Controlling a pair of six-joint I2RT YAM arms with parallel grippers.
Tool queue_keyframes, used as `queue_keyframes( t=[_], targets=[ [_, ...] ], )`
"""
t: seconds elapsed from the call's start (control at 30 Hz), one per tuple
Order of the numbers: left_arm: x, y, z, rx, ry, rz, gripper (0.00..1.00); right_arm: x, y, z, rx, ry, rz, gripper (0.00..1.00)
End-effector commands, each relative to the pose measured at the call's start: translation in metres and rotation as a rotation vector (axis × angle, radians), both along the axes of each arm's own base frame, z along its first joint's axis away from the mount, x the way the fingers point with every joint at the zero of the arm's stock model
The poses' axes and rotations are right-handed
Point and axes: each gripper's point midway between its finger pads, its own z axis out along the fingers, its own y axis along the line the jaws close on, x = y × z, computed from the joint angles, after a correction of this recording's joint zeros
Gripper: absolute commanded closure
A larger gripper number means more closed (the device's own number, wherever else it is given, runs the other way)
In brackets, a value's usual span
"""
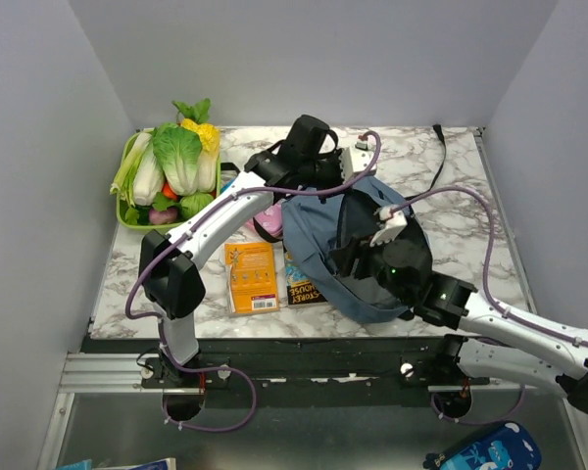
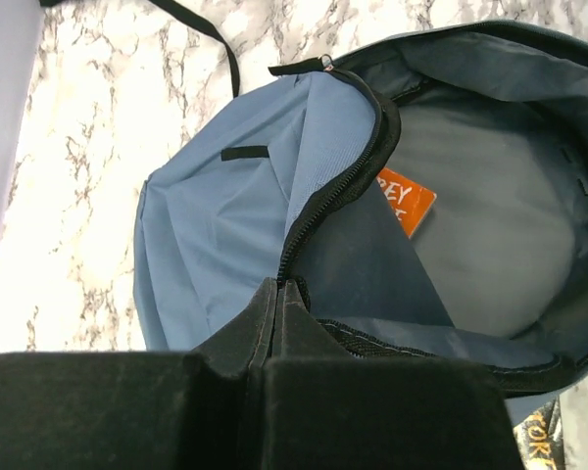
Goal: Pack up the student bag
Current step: Pick up the book from the center of the board.
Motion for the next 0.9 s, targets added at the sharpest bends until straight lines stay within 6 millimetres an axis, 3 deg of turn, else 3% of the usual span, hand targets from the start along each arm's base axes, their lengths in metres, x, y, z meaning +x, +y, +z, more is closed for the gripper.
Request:
queue_keyframes(
  t=[0.0, 0.1, 0.13, 0.17, 0.23, 0.27, 0.4, 0.67, 0.87],
  targets=[
    [0.001, 0.003, 0.012, -0.07, 0.096, 0.037, 1.0, -0.047, 0.049, -0.02, -0.243, -0.11, 0.358, 0.31],
    [-0.004, 0.003, 0.016, -0.097, 0.156, 0.046, 1.0, -0.065, 0.091, -0.04, -0.405, -0.168, 0.501, 0.25],
    [-0.004, 0.002, 0.016, -0.095, 0.17, 0.05, 1.0, -0.068, 0.104, -0.063, -0.494, -0.152, 0.547, 0.23],
    [-0.007, 0.003, 0.021, -0.094, 0.185, 0.047, 1.0, -0.072, 0.125, -0.056, -0.537, -0.206, 0.596, 0.19],
    [-0.009, 0.005, 0.023, -0.087, 0.208, 0.047, 1.0, -0.073, 0.145, -0.066, -0.605, -0.222, 0.636, 0.16],
    [-0.012, 0.006, 0.025, -0.079, 0.224, 0.044, 1.0, -0.073, 0.165, -0.08, -0.653, -0.24, 0.674, 0.13],
    [-0.019, 0.017, 0.026, -0.082, 0.267, 0.034, 1.0, -0.074, 0.205, -0.106, -0.71, -0.29, 0.752, 0.09],
    [-0.022, 0.027, 0.023, -0.081, 0.279, 0.043, 1.0, -0.069, 0.252, -0.12, -0.74, -0.433, 0.8, 0.05],
    [-0.02, 0.024, 0.026, -0.097, 0.28, 0.037, 1.0, -0.087, 0.281, -0.125, -0.701, -0.507, 0.928, 0.03]
  ],
)
